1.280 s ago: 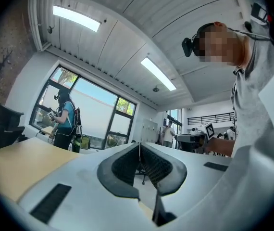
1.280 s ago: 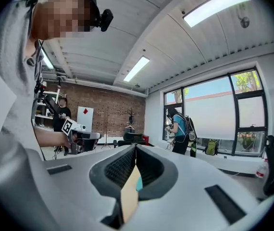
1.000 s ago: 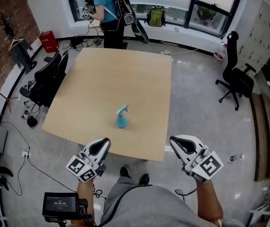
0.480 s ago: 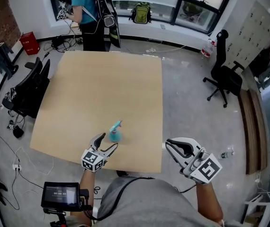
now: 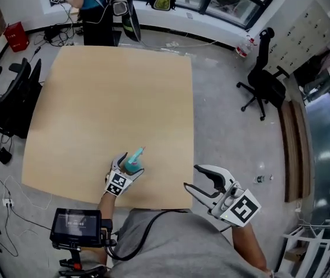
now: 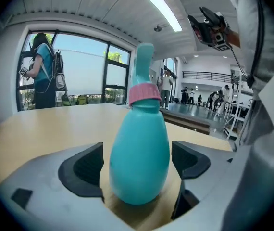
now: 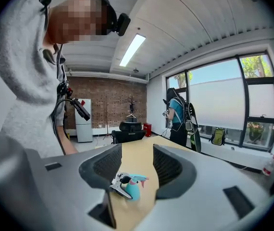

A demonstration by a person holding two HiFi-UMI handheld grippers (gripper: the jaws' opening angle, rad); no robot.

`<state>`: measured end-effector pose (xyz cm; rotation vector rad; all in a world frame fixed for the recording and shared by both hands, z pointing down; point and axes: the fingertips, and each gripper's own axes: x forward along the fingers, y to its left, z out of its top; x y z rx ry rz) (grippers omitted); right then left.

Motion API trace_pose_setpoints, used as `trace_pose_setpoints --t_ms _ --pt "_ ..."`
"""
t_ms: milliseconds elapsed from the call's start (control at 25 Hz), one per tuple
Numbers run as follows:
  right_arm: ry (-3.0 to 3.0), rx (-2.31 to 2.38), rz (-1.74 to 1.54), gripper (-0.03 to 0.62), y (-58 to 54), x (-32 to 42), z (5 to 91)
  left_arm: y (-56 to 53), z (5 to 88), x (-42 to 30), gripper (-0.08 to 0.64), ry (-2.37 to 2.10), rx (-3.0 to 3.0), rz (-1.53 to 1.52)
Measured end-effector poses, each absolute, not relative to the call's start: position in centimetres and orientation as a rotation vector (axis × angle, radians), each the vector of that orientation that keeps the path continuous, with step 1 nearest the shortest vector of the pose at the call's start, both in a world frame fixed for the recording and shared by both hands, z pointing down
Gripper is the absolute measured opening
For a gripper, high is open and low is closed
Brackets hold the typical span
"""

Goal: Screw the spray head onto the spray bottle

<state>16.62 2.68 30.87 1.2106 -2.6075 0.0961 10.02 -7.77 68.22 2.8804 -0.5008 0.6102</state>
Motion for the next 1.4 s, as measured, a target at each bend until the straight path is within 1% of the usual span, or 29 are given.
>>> trace_pose_setpoints --t_ms 240,400,520,680,880,1080,1240,1400 --pt "-2.610 1.127 0.113 0.186 0.2 16.2 31.8 -7.9 70.5 12.0 0.416 -0.460 2.908 0.661" --pt "-2.611 1.074 0.124 0.187 -1.0 15.9 32.7 -8.5 70.5 12.3 0.408 -0.483 2.892 0.641" --pt "-2.614 1.018 0.117 0.187 -1.8 15.6 33.8 -7.8 70.2 12.7 0.403 -0.401 2.862 0.680" --pt "-2.552 0.859 0.147 0.187 -2.1 15.0 36.8 -6.6 69.9 12.9 0.400 -0.281 2.843 0.723" --pt "-2.493 0.676 0.151 0.187 -3.6 14.2 41.0 -7.0 68.8 12.8 0.399 -0.266 2.856 0.696" --pt "-2.486 0.509 0.004 0.187 -4.7 12.7 39.5 -6.5 65.0 13.2 0.399 -0.175 2.919 0.639" --pt "-2.491 0.347 -0.098 0.187 -4.5 11.9 36.0 -3.5 59.6 14.0 0.399 0.089 2.966 0.667" --pt "-2.459 0.157 -0.086 0.187 -2.1 10.7 34.8 0.3 54.2 14.1 0.399 0.365 2.949 0.707"
